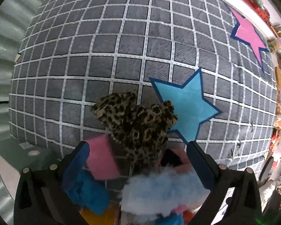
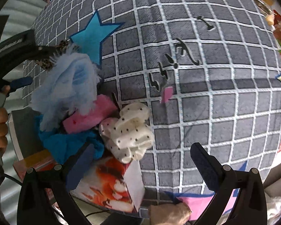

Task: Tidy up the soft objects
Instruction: 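Grasp the leopard-print scrunchie with the left gripper while the right grasps the white polka-dot scrunchie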

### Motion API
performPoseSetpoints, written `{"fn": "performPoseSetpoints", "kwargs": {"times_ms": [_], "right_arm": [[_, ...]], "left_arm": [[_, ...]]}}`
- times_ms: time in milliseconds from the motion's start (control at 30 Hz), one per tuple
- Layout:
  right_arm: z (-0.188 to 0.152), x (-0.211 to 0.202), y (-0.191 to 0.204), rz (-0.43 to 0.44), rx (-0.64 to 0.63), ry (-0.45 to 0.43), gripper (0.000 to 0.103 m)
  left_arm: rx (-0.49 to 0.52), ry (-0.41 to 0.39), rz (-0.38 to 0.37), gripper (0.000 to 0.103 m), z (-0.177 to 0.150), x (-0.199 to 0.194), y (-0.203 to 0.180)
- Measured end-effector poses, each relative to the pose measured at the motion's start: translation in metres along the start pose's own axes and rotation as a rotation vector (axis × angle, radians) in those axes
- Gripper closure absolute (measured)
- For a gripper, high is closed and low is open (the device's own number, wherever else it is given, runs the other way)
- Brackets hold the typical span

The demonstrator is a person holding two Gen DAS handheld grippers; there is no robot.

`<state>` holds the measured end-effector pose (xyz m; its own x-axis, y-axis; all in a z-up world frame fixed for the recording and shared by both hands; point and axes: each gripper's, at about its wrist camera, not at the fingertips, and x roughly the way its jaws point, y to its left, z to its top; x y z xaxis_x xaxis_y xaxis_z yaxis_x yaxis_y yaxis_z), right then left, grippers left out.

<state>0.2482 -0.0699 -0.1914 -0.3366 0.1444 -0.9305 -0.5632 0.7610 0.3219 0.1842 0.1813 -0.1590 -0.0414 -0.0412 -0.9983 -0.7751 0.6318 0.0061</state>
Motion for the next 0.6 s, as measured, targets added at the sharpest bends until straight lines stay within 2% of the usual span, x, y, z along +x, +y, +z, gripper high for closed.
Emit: {"fn": "performPoseSetpoints", "kwargs": {"times_ms": [167, 200, 300, 333, 367, 400, 433, 467, 500, 533, 600], "right_arm": [[0.012, 0.022, 0.011, -0.004, -0.043, 0.016, 0.0], [0.013, 0.028, 0.014, -0.008, -0.058, 0.022, 0.0], [0.018, 0.041, 0.019, -0.027, -0.084, 0.029, 0.001], [0.018, 0.044, 0.02, -0.03, -0.087, 0.026, 0.012], [0.02, 0.048, 0.023, -0.026, -0.088, 0.022, 0.029], [0.022, 0.05, 0.023, -0.014, -0.09, 0.031, 0.035], [0.021, 0.054, 0.026, -0.007, -0.087, 0.039, 0.044], [0.02, 0.056, 0.024, -0.003, -0.086, 0.043, 0.054], [0.022, 0.056, 0.022, 0.004, -0.086, 0.042, 0.059], [0.023, 0.056, 0.019, 0.01, -0.086, 0.035, 0.067], [0.027, 0.052, 0.012, 0.017, -0.082, 0.018, 0.07]], "left_arm": [[0.002, 0.015, 0.018, 0.0, 0.003, 0.023, -0.005], [0.01, 0.0, 0.038, 0.002, 0.004, 0.028, -0.006], [0.01, 0.018, 0.036, 0.01, 0.007, 0.037, -0.007], [0.012, 0.009, 0.053, 0.011, 0.005, 0.038, -0.007], [0.02, 0.001, 0.057, 0.019, 0.005, 0.038, -0.007], [0.031, 0.002, 0.061, 0.026, 0.005, 0.038, -0.008], [0.037, 0.006, 0.069, 0.028, 0.005, 0.04, -0.01], [0.038, 0.007, 0.069, 0.036, 0.006, 0.04, -0.01], [0.038, 0.009, 0.056, 0.049, 0.008, 0.04, -0.011], [0.035, 0.02, 0.037, 0.055, 0.01, 0.039, -0.012], [0.027, 0.028, 0.011, 0.062, 0.014, 0.031, -0.015]]}}
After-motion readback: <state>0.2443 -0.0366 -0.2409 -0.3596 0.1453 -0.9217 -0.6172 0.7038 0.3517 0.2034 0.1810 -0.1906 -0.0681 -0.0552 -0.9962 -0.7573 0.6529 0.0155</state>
